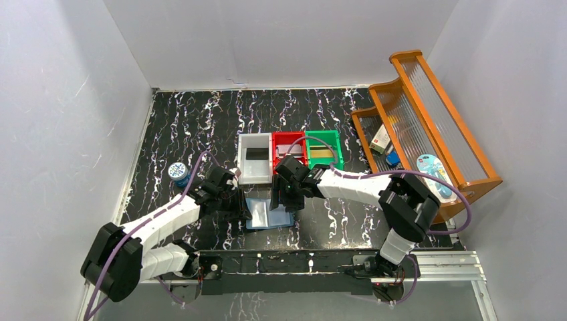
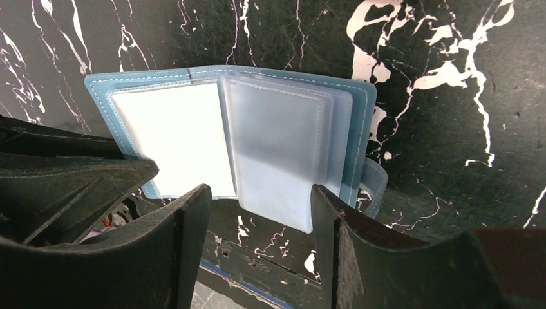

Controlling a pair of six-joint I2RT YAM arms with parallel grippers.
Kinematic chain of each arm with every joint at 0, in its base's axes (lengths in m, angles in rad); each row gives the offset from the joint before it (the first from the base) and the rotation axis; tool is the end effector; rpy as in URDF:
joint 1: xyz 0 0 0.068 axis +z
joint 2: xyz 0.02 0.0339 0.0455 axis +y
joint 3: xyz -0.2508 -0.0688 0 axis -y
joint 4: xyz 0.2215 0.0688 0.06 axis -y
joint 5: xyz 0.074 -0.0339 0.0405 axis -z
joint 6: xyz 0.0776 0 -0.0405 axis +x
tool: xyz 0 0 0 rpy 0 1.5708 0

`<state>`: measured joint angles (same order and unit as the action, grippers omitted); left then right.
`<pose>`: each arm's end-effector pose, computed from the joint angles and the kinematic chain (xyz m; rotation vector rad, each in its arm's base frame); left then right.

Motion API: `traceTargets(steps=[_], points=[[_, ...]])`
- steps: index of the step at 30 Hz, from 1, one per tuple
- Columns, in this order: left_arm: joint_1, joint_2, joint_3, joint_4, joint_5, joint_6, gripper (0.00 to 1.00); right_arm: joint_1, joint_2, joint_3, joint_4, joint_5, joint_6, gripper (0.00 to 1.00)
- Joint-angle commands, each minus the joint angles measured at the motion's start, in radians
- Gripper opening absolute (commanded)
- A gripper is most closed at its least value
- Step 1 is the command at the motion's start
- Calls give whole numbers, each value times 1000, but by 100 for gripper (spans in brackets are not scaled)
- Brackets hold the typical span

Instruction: Take the credit cards out of the card holder

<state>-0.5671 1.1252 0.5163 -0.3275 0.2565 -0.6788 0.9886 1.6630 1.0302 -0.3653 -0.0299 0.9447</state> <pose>0.1718 -0.1328 0.1423 -0.0361 2.6644 -0.7887 0.1846 0.2847 0.1532 -0.0727 2.7569 0.6917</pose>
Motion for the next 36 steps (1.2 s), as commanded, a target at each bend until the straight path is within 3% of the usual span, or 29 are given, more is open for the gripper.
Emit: traceTargets(steps=[1,20,36], points=[[-5,8,4,-2,26,13,20,-1,1,-5,32,-19,8,66],[-4,20,4,0,30,19,18,1,18,44,-58,39,-18,66],[-5,24,3,10,39,16,18,1,45,23,43,-57,-13,59]])
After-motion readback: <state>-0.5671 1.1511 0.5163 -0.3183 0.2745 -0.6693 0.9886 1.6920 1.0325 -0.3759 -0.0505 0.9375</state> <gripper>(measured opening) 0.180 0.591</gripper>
